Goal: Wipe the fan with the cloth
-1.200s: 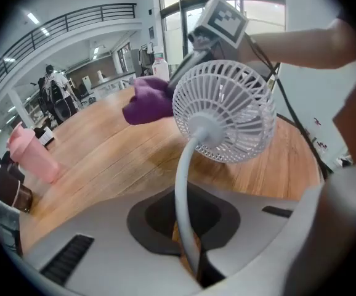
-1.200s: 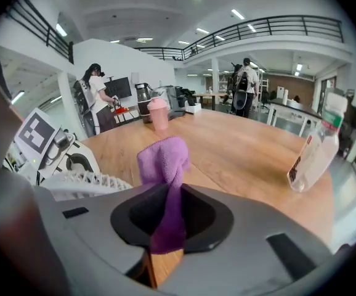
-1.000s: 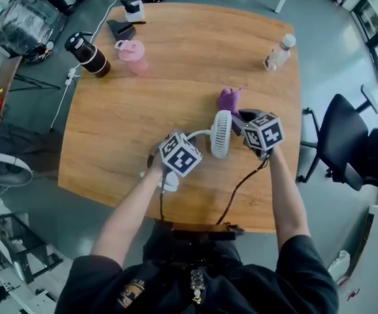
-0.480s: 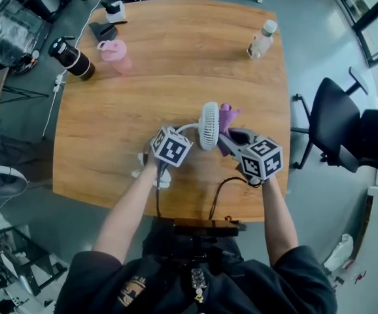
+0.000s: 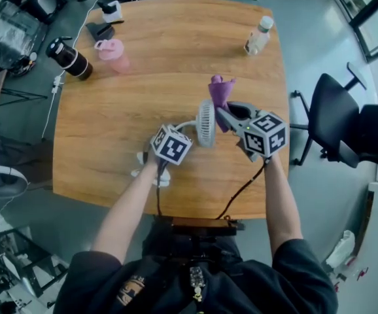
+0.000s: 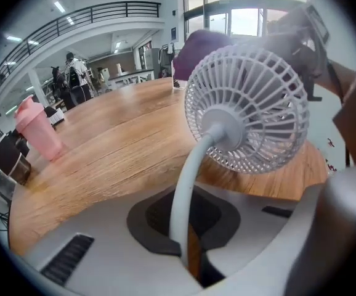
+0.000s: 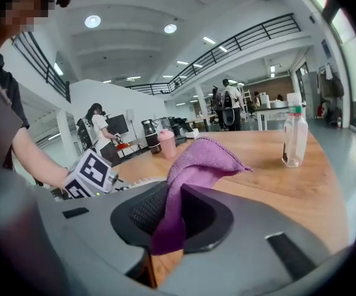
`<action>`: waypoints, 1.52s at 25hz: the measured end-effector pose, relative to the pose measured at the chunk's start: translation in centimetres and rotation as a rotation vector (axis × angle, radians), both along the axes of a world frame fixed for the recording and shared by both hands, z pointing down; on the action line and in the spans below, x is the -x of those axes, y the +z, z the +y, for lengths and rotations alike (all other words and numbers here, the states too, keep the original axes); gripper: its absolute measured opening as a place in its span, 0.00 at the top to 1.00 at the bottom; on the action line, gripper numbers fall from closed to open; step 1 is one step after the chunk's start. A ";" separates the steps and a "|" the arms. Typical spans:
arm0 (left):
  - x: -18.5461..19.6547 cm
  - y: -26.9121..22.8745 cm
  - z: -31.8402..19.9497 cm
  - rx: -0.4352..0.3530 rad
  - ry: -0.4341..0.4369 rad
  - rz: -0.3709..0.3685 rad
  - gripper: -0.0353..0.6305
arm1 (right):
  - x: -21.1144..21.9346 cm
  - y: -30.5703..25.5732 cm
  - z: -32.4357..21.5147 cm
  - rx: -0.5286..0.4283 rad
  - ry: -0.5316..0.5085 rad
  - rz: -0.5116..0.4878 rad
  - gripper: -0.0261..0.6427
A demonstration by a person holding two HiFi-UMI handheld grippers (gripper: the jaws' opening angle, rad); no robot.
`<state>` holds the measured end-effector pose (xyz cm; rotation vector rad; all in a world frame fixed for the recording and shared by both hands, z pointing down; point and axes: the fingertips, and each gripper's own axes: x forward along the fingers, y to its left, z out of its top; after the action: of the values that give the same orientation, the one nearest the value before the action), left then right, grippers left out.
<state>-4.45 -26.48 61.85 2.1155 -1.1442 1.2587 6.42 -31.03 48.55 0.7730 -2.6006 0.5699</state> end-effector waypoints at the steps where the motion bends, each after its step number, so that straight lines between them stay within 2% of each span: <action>1: 0.0 0.0 -0.1 -0.001 -0.003 0.001 0.94 | -0.1 1.2 -0.6 0.030 0.018 0.001 0.86; 6: 0.6 0.3 -0.3 -0.004 -0.016 -0.017 0.94 | -0.2 7.1 -1.0 0.171 0.091 0.027 0.85; 9: 1.2 0.4 -0.4 0.000 -0.033 -0.032 0.94 | 0.2 8.4 -0.2 0.210 0.089 0.036 0.86; 12: 1.2 0.3 -0.5 0.001 -0.045 -0.034 0.94 | 0.3 5.4 1.3 0.176 0.049 -0.014 0.86; 16: 1.2 0.3 -0.5 0.004 -0.049 -0.035 0.94 | 0.3 -0.3 4.3 0.099 0.005 -0.129 0.86; 18: 1.1 0.3 -0.6 0.002 -0.047 -0.037 0.94 | 0.3 -1.3 5.4 0.080 0.000 -0.153 0.86; 21: 1.1 0.3 -0.6 0.001 -0.046 -0.039 0.94 | -0.1 1.5 5.5 0.117 0.040 -0.137 0.86; 26: 1.3 0.4 -0.6 0.009 -0.052 -0.043 0.94 | -0.2 7.0 5.4 0.202 0.063 -0.051 0.86; 28: 1.5 0.8 -0.6 0.015 -0.060 -0.047 0.94 | -0.1 6.7 5.8 0.195 0.054 -0.040 0.86; 34: 1.6 1.0 -0.7 0.019 -0.066 -0.054 0.94 | 0.5 0.5 9.4 0.093 0.026 -0.132 0.86; 38: 1.5 1.2 -0.6 0.021 -0.065 -0.053 0.94 | -0.4 4.1 9.0 0.139 0.077 -0.088 0.86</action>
<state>-5.95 -27.09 63.02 2.0247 -1.2060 1.2986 6.84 -22.05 52.69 0.8218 -2.5858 0.8156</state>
